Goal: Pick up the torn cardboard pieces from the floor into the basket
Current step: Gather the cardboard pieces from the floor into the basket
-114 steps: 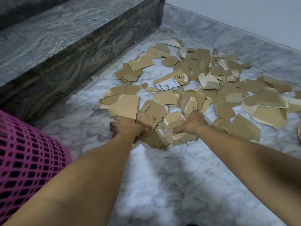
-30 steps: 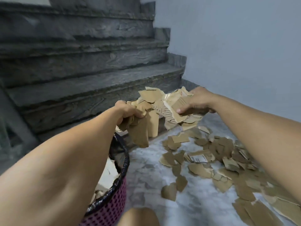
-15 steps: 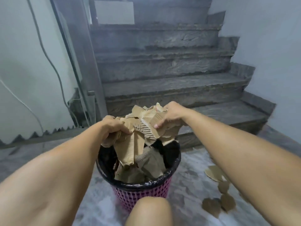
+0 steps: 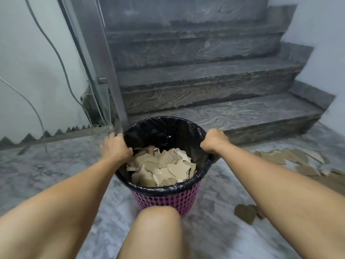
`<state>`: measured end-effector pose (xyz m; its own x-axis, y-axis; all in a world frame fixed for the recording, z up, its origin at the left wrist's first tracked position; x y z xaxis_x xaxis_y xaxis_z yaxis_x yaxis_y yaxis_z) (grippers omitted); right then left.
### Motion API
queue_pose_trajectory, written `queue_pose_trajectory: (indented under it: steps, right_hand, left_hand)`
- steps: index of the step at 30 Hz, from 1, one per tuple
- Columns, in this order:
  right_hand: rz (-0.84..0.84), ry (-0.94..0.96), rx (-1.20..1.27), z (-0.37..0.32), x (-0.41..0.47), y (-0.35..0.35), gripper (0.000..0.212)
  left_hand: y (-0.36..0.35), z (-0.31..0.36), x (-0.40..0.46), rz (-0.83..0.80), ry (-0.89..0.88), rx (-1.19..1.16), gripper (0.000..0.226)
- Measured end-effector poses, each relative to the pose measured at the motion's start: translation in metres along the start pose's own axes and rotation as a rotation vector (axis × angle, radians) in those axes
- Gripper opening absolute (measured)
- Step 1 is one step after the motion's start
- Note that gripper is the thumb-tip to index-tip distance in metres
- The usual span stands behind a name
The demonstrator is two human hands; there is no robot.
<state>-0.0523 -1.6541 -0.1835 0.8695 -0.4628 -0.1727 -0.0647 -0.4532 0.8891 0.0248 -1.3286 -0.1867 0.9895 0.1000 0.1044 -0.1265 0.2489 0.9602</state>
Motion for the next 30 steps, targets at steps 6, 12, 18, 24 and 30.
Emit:
queue_pose_trajectory:
  steps: [6, 12, 18, 24, 30]
  right_hand:
    - [0.063, -0.053, 0.086, 0.026, 0.008, 0.013, 0.019]
    - [0.215, -0.207, 0.046, 0.091, 0.017, 0.053, 0.03]
    - [0.324, -0.348, 0.098, 0.156, 0.018, 0.081, 0.027]
    - [0.221, -0.278, 0.242, 0.182, 0.019, 0.081, 0.016]
    - [0.029, -0.268, 0.576, 0.222, -0.003, 0.077, 0.05]
  left_hand:
    - [-0.027, 0.019, 0.0, -0.15, -0.023, -0.228, 0.055]
    - [-0.054, 0.093, -0.018, -0.264, -0.259, -0.302, 0.086]
    - [-0.078, 0.154, -0.046, -0.302, -0.378, -0.234, 0.096]
    - [-0.075, 0.177, -0.055, -0.219, -0.407, -0.065, 0.083]
    - [-0.046, 0.218, -0.071, -0.04, -0.535, 0.249, 0.061]
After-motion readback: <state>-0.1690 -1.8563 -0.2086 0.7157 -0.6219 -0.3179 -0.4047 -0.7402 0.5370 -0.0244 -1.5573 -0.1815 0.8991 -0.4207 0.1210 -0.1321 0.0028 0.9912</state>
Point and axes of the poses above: each hand's wrist, its own x-axis towards the middle knuckle, its own y-axis out of the back of the hand, z = x × y, the point moved 9 cm from there along x, towards the middle knuckle, and after that the axes turned 1 degree about y, right-handed, at the moved point
